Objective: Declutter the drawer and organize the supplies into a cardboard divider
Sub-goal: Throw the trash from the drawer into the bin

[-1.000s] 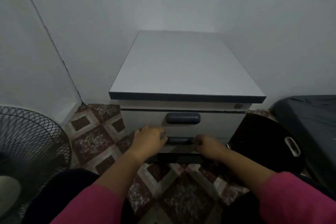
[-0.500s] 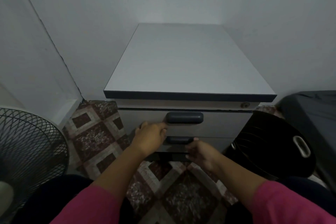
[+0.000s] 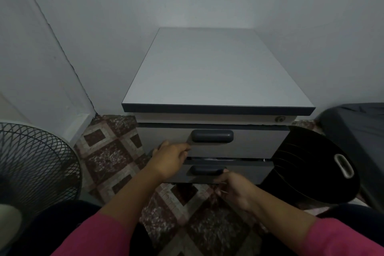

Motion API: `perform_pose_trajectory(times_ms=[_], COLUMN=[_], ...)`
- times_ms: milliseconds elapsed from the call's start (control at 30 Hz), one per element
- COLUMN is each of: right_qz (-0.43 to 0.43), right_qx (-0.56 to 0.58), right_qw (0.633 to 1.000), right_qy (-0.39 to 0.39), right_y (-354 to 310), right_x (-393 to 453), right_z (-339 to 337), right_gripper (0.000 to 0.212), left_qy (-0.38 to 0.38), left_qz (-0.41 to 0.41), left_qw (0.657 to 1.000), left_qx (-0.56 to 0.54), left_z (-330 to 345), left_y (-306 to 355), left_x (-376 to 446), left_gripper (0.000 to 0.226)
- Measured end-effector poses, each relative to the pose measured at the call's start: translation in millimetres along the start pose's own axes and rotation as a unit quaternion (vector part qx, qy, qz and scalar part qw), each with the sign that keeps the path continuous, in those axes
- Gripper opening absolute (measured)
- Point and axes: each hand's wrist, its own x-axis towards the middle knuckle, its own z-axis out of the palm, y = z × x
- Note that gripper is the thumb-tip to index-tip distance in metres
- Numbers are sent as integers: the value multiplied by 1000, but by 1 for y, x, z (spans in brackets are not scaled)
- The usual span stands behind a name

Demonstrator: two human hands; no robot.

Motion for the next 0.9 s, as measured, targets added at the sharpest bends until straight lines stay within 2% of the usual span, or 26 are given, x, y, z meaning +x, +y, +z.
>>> perform_pose_trajectory(times_ms=[100,233,300,367,433,467,533,567,600,633,667,733,900], right_qz=[33,76,87,50,-67,-143,-269,-289,-275,-247,-215,-193,-211], right_qx=[1,-57,-122,-251,-376,-445,-592,-653,-704,-741,-761,-787,-817], right_qw=[999,994,988,966,924,884,756,696,652,624,611,586,536], right_qy=[-25,-53,-48,-47,-25,13,77,78,58,32,12,1,30], right_y=[7,15,14,5,-4,-7,-16,-20,-22,-23,-23,-20,-20], right_x=[-18,-44,-56,-65,-66,-64,-62,-61,-59,-59,-57,-54,-44], right_z=[-6,-11,-13,-16,-23,-28,-40,-46,-52,-57,-62,-66,-67], right_gripper=[36,32,23,12,6,6,14,24,39,53,63,66,44], left_qy=[13,15,12,9,-30,-66,-154,-192,-225,-251,-264,-261,-220], left_qz=[10,28,41,42,30,23,15,6,-4,-10,-8,4,32], left_qw=[1000,1000,999,998,997,994,984,978,971,965,962,963,974], left_qx=[-8,0,22,52,72,79,89,84,76,72,73,71,46], left_z=[-1,-1,0,1,3,5,13,17,21,25,27,33,45], left_y=[0,3,3,0,-3,-6,-11,-15,-20,-23,-25,-27,-29], left_x=[-1,-4,-6,-7,-9,-10,-14,-16,-19,-22,-24,-27,-34], left_gripper=[33,35,36,33,29,27,29,31,36,42,49,55,45])
